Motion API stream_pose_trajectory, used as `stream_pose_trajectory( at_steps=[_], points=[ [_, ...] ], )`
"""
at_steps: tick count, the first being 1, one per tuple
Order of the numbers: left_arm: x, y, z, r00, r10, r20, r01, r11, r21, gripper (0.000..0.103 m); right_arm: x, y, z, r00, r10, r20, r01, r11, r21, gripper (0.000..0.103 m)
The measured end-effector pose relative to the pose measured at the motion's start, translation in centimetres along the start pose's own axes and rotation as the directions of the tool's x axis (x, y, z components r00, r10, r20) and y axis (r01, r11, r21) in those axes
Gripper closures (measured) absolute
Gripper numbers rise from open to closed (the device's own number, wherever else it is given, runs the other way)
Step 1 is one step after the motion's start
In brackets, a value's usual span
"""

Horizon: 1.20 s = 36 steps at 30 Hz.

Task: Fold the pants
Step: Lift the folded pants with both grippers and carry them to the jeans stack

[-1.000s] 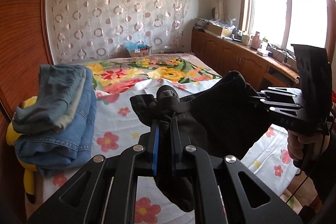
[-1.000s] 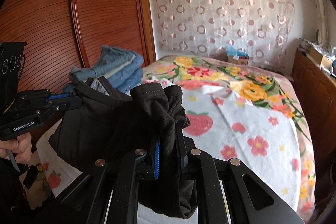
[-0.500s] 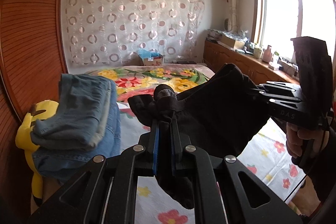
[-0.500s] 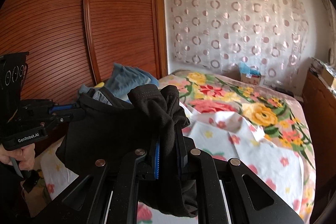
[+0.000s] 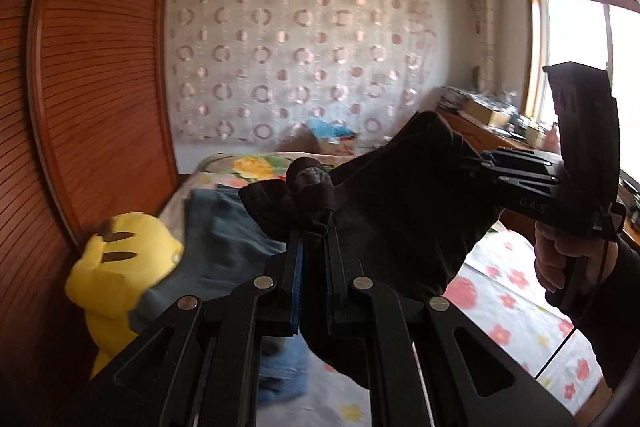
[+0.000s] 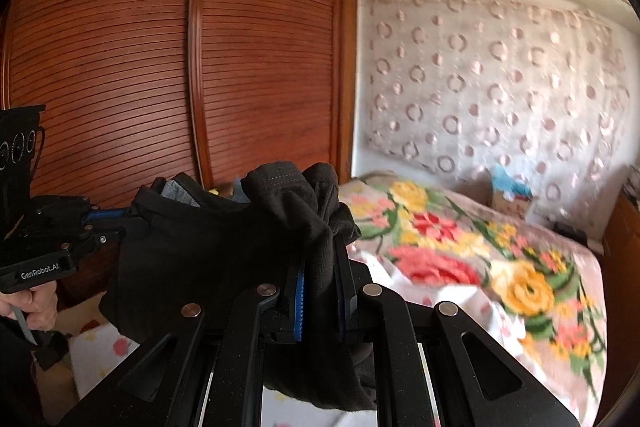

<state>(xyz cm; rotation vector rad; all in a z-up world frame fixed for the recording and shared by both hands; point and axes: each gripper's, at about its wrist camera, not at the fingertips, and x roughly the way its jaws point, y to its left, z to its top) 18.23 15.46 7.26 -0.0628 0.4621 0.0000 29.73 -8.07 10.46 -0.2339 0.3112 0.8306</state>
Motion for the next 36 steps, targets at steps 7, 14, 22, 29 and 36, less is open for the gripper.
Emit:
stream_pose_trajectory(
  at_steps=[7, 14, 22, 29, 36],
  points=[
    [0.7, 3.4, -1.1, 0.994, 0.105, 0.008, -0.104, 0.990, -0.092, 0.093, 7.2, -1.9, 2.0, 0.996, 0.090, -0.008, -0.090, 0.995, -0.043, 0.092],
    [3.2, 6.3, -3.9, 0.985, 0.157, -0.074, -0.168, 0.970, -0.174, 0.093, 15.4, -2.0, 3.4, 0.985, 0.150, -0.079, -0.158, 0.983, -0.097, 0.092],
    [3.6, 7.4, -5.4, 0.976, 0.181, -0.117, -0.203, 0.956, -0.212, 0.091, 20.4, -1.7, 4.1, 0.970, 0.184, -0.160, -0.201, 0.975, -0.097, 0.086],
    [1.8, 6.7, -4.1, 0.985, 0.163, -0.062, -0.173, 0.965, -0.198, 0.061, 19.0, -3.4, 5.3, 0.981, 0.152, -0.124, -0.155, 0.988, -0.015, 0.062],
    [3.9, 6.4, -2.1, 0.986, 0.152, -0.063, -0.160, 0.977, -0.141, 0.058, 14.4, -5.3, 3.9, 0.974, 0.201, -0.102, -0.203, 0.979, -0.004, 0.062]
  ],
)
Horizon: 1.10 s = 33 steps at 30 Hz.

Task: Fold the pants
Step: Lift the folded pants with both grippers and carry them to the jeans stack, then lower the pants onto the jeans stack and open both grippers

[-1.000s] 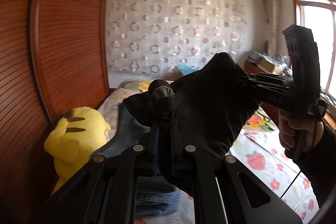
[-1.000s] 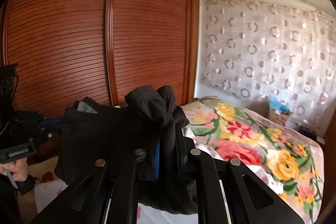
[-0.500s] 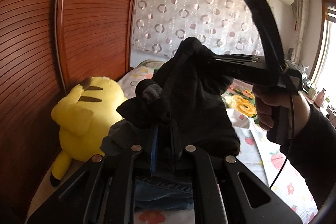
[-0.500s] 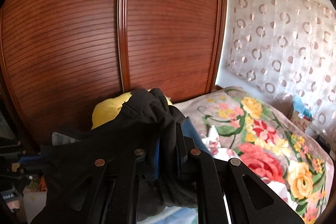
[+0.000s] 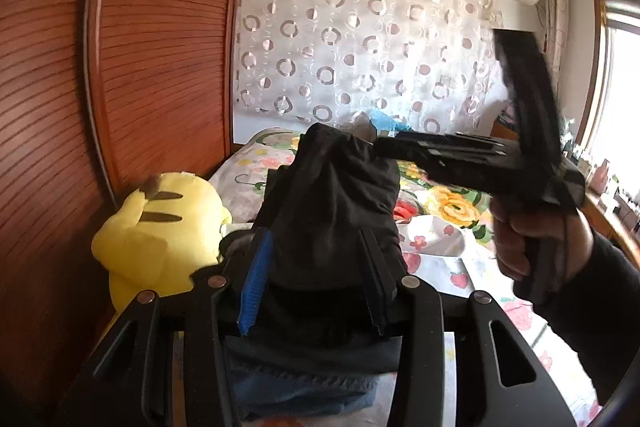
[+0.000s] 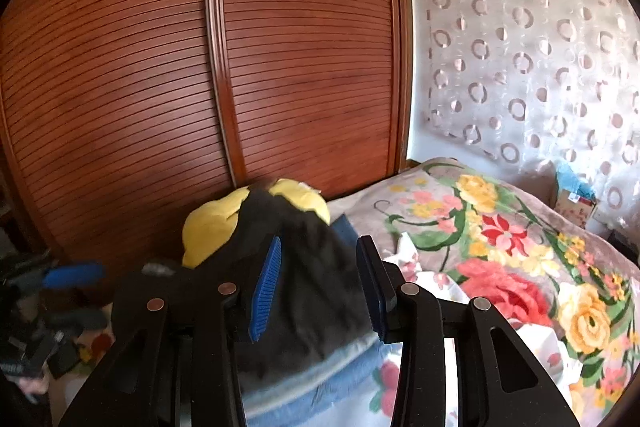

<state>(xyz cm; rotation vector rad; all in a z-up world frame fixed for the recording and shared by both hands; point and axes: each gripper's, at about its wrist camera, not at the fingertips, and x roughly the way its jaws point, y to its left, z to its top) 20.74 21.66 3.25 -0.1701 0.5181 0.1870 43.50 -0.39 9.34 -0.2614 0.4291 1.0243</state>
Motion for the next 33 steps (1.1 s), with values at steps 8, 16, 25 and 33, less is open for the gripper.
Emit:
stream_pose_trajectory(
  at_steps=[8, 16, 25, 33],
  points=[
    [2.7, 0.7, -2.4, 0.993, 0.000, -0.115, -0.001, 1.000, -0.009, 0.058, 2.5, -1.9, -1.4, 0.996, 0.028, -0.080, -0.025, 0.999, 0.039, 0.063],
    [2.6, 0.5, -2.6, 0.993, 0.008, -0.118, -0.008, 1.000, 0.001, 0.058, 5.9, -3.7, -0.4, 0.994, -0.032, -0.105, 0.043, 0.994, 0.103, 0.063],
    [1.3, 0.1, -2.8, 0.994, 0.056, -0.099, -0.051, 0.998, 0.046, 0.056, 1.9, -0.2, -1.8, 0.996, -0.071, -0.050, 0.074, 0.994, 0.083, 0.063],
    [-1.2, -0.3, -3.2, 0.996, 0.049, -0.076, -0.044, 0.997, 0.060, 0.027, -3.9, 3.4, -4.2, 0.994, -0.111, 0.010, 0.110, 0.990, 0.088, 0.063]
  ],
)
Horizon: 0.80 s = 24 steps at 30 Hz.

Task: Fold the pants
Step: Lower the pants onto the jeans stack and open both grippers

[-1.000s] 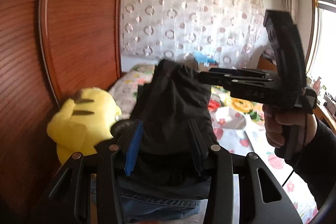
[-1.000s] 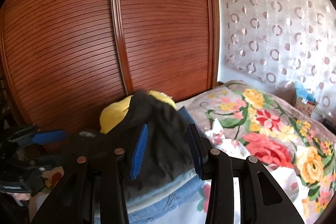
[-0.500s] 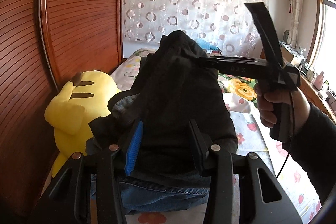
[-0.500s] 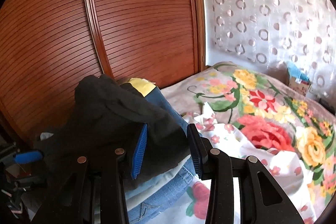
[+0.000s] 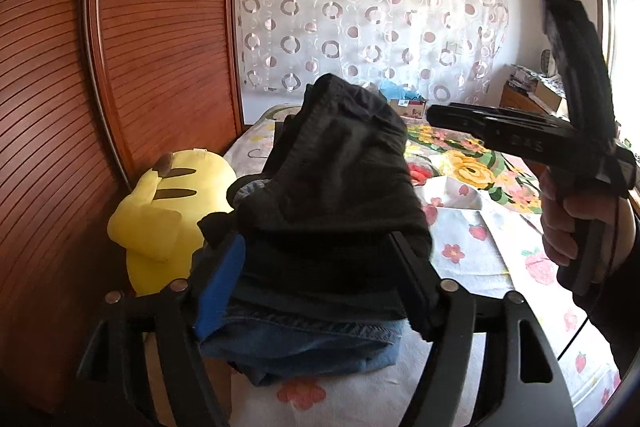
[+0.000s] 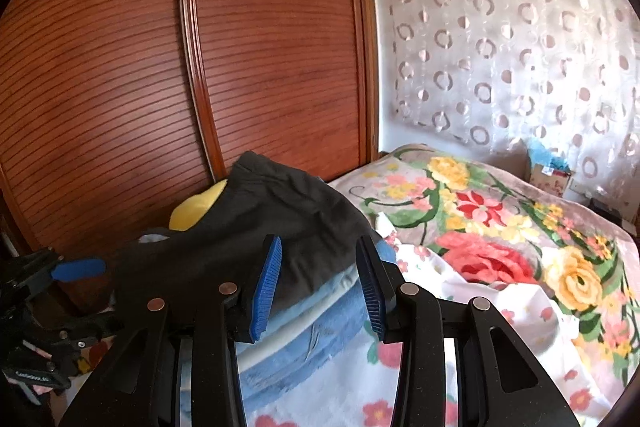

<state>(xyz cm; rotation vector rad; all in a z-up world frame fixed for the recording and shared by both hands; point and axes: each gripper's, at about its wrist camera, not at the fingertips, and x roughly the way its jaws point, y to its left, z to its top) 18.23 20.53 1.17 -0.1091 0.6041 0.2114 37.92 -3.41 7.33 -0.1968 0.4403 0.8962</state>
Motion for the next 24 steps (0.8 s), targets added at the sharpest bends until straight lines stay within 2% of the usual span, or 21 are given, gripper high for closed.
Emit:
stream_pose_trajectory(
  at_steps=[5, 8, 17, 21, 24],
  points=[
    [-1.8, -0.6, -0.4, 1.000, -0.021, 0.014, 0.021, 1.000, 0.017, 0.022, -3.4, 1.5, -1.1, 1.000, -0.029, 0.008, 0.029, 1.000, 0.005, 0.063],
    [-3.0, -0.8, -0.6, 0.999, -0.012, 0.035, 0.012, 1.000, 0.016, 0.014, -4.9, 2.3, -1.7, 0.999, -0.038, 0.013, 0.038, 0.999, 0.008, 0.063],
    [-6.1, -1.3, -1.0, 0.997, -0.020, 0.080, 0.019, 1.000, 0.020, 0.014, -8.4, 4.2, -3.2, 0.999, -0.047, 0.018, 0.047, 0.999, 0.025, 0.063],
    [-6.5, -1.9, -1.5, 0.998, -0.012, 0.067, 0.009, 0.999, 0.043, 0.014, -9.6, 4.9, -3.8, 0.998, -0.050, 0.023, 0.049, 0.998, 0.030, 0.063],
    [-6.6, -2.3, -1.9, 0.998, -0.030, 0.054, 0.028, 0.998, 0.048, 0.014, -10.6, 5.4, -4.5, 0.998, -0.061, 0.022, 0.060, 0.998, 0.035, 0.063]
  ],
)
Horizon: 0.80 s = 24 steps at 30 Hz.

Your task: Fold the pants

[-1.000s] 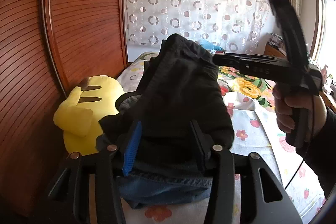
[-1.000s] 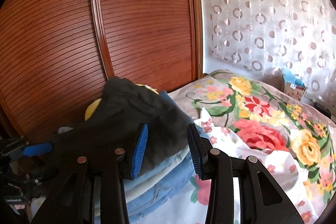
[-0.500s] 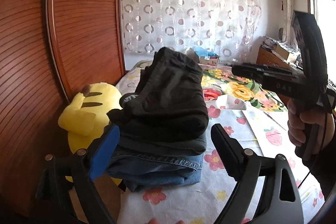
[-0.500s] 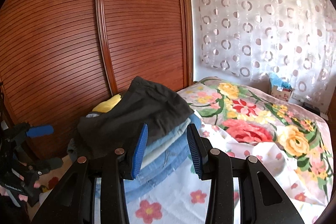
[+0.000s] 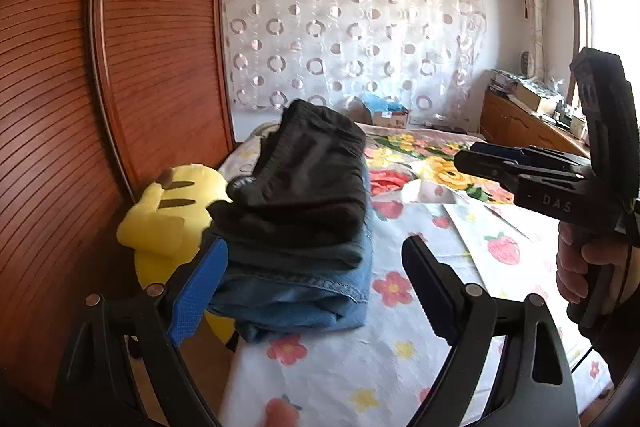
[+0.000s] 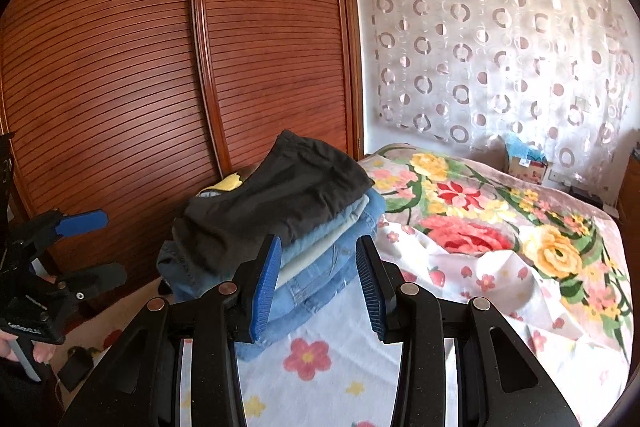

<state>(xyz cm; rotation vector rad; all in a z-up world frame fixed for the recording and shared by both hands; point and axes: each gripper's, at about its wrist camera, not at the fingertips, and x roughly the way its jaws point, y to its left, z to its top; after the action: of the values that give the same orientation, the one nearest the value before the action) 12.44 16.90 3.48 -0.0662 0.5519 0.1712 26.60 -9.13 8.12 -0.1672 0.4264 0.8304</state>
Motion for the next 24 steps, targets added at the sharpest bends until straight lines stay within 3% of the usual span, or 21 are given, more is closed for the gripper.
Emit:
stream_pose_trajectory(
  at_steps=[14, 22, 24],
  points=[
    [-1.1, -3.9, -1.5, 0.995, -0.099, 0.000, 0.099, 0.993, 0.056, 0.014, -6.3, 1.1, -3.7, 0.995, -0.101, -0.002, 0.101, 0.994, 0.053, 0.062],
    [-2.4, -6.7, -2.5, 0.989, -0.147, -0.001, 0.147, 0.986, 0.075, 0.014, -10.6, 2.4, -5.3, 0.981, -0.194, -0.013, 0.195, 0.978, 0.081, 0.054],
    [-2.6, -7.4, -2.8, 0.987, -0.161, -0.003, 0.161, 0.984, 0.078, 0.014, -11.4, 2.7, -5.7, 0.975, -0.220, -0.017, 0.221, 0.972, 0.083, 0.043]
  ],
)
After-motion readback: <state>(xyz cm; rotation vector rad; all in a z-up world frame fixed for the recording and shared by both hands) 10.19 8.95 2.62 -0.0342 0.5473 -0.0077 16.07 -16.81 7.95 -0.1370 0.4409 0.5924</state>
